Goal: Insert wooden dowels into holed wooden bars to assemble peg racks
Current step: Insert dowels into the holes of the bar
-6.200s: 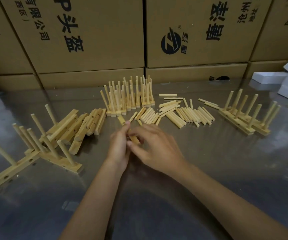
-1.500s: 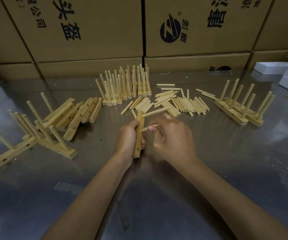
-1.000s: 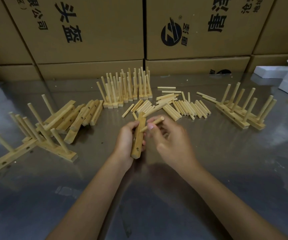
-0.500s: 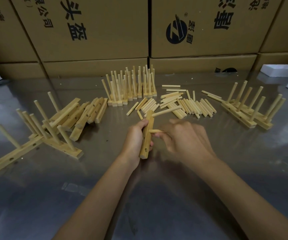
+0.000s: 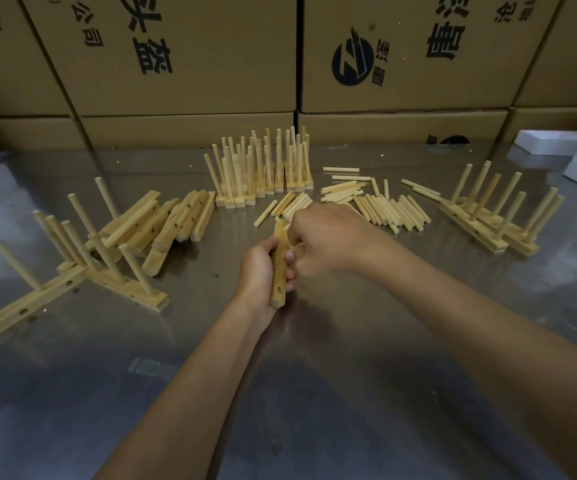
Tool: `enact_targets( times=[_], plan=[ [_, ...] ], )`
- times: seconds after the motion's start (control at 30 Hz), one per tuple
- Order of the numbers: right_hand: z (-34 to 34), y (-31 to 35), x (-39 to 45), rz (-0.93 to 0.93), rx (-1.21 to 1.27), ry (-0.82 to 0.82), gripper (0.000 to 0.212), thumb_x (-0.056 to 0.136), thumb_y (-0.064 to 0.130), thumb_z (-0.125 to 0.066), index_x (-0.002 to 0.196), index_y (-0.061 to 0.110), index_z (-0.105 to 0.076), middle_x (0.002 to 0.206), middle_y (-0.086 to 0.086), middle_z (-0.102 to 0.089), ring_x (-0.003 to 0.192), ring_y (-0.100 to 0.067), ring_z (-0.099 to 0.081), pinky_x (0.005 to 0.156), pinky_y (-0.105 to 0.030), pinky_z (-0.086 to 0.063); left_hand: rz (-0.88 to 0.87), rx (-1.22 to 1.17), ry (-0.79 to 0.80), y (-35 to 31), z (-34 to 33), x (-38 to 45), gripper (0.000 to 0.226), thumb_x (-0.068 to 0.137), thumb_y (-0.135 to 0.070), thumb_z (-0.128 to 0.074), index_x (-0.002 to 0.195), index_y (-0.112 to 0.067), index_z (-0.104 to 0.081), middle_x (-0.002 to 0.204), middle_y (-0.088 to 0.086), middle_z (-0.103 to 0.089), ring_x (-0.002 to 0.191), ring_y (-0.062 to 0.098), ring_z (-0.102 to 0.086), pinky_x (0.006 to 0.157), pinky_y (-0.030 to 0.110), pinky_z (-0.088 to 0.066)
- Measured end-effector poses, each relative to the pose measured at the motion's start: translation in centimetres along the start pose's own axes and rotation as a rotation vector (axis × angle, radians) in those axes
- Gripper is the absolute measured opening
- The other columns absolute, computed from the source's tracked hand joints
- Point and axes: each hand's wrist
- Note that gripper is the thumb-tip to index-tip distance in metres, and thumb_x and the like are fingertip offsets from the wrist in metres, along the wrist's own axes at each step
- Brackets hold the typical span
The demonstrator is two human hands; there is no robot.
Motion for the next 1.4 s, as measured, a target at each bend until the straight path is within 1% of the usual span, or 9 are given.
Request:
enact_targets(
  times=[0.27,0.37,0.47,0.7,1.0,1.1,1.23,1.33,1.4],
  plan=[
    [1.2,0.1,1.2,-0.069,0.041,-0.016,0.026,0.085,0.039,-0.064,0.068,0.019,-0.061,0.067,0.003,-0.056,0.070,-0.020,-0.054,0.054,-0.027,-0.031,-0.054,-0.068,0.000,-0.2,-0.1,0.1,0.034,0.102,-0.015,-0.034,0.076,-0.010,-0.056,0.053,0.000,-0.047,0.038,0.011,-0.040,0.033,0.019,-0.030],
    [2.4,-0.4,0.9,-0.107,0.079,-0.367,0.034,0.093,0.056,-0.050,0.096,0.029,-0.070,0.082,0.007,-0.065,0.077,-0.016,-0.060,0.065,-0.030,-0.042,-0.033,-0.149,-0.027,-0.6,0.4,0.3,0.033,0.102,-0.016,-0.032,0.084,-0.007,-0.058,0.057,0.004,-0.050,0.040,0.011,-0.042,0.034,0.019,-0.032],
    [2.8,-1.7,0.4,-0.255,0.278,-0.746,0.031,0.095,0.042,-0.045,0.078,0.024,-0.064,0.067,0.009,-0.063,0.059,-0.011,-0.057,0.052,-0.021,-0.030,-0.014,-0.283,-0.077,-1.3,1.5,0.9,0.028,0.103,-0.018,-0.033,0.106,-0.004,-0.057,0.064,0.004,-0.051,0.042,0.011,-0.044,0.034,0.021,-0.035],
    [-5.2,-2.0,2.9,-0.502,0.359,-0.083,0.025,0.093,0.040,-0.052,0.098,0.020,-0.067,0.099,-0.001,-0.069,0.099,-0.025,-0.063,0.081,-0.034,-0.051,-0.011,-0.331,-0.038,-1.6,2.2,1.5,0.047,0.105,-0.029,-0.033,0.133,0.001,-0.056,0.063,0.003,-0.048,0.044,0.011,-0.041,0.034,0.021,-0.032],
    [-6.7,-1.0,4.2,-0.507,0.366,-0.027,0.015,0.095,0.033,-0.052,0.094,0.018,-0.054,0.095,0.000,-0.057,0.102,-0.026,-0.059,0.073,-0.032,-0.039,-0.038,-0.266,-0.120,-1.4,2.2,1.6,0.035,0.104,-0.029,-0.039,0.121,-0.005,-0.059,0.060,0.001,-0.048,0.044,0.009,-0.042,0.037,0.019,-0.034],
    [-5.9,-1.7,1.9,-0.504,0.651,-0.171,0.008,0.095,0.018,-0.049,0.103,0.017,-0.052,0.098,-0.004,-0.065,0.096,-0.026,-0.061,0.076,-0.036,-0.046,-0.043,-0.242,-0.125,-1.4,2.1,1.5,0.030,0.104,-0.031,-0.041,0.115,-0.009,-0.058,0.061,-0.001,-0.047,0.044,0.008,-0.041,0.037,0.019,-0.034],
    [-3.8,-1.2,-0.5,-0.335,0.882,-0.423,0.037,0.097,0.003,-0.037,0.114,0.033,-0.050,0.087,-0.005,-0.059,0.070,-0.016,-0.056,0.064,-0.030,-0.043,-0.051,-0.144,-0.085,-1.2,1.7,1.0,0.023,0.104,-0.036,-0.043,0.105,-0.015,-0.054,0.062,-0.003,-0.042,0.048,0.007,-0.036,0.037,0.018,-0.030],
    [-1.9,0.1,-0.3,-0.285,0.924,-0.420,0.023,0.100,0.023,-0.043,0.106,0.035,-0.062,0.104,0.009,-0.051,0.085,0.004,-0.054,0.069,-0.018,-0.040,-0.061,-0.073,-0.051,-1.1,1.4,0.6,0.023,0.105,-0.039,-0.043,0.098,-0.018,-0.051,0.064,-0.003,-0.038,0.049,0.007,-0.033,0.037,0.017,-0.029],
    [-1.1,1.4,0.5,-0.245,0.826,-0.343,0.030,0.094,0.053,-0.049,0.106,0.030,-0.063,0.109,0.007,-0.051,0.098,-0.004,-0.055,0.077,-0.024,-0.041,-0.112,-0.009,0.004,-1.2,1.0,0.1,0.029,0.106,-0.042,-0.040,0.107,-0.017,-0.055,0.076,0.006,-0.042,0.057,0.008,-0.036,0.046,0.020,-0.031]
  ],
)
Point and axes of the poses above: each hand's wrist, its own x-axis towards the middle knuckle, its own z-axis out of the back of the hand, y = z × x
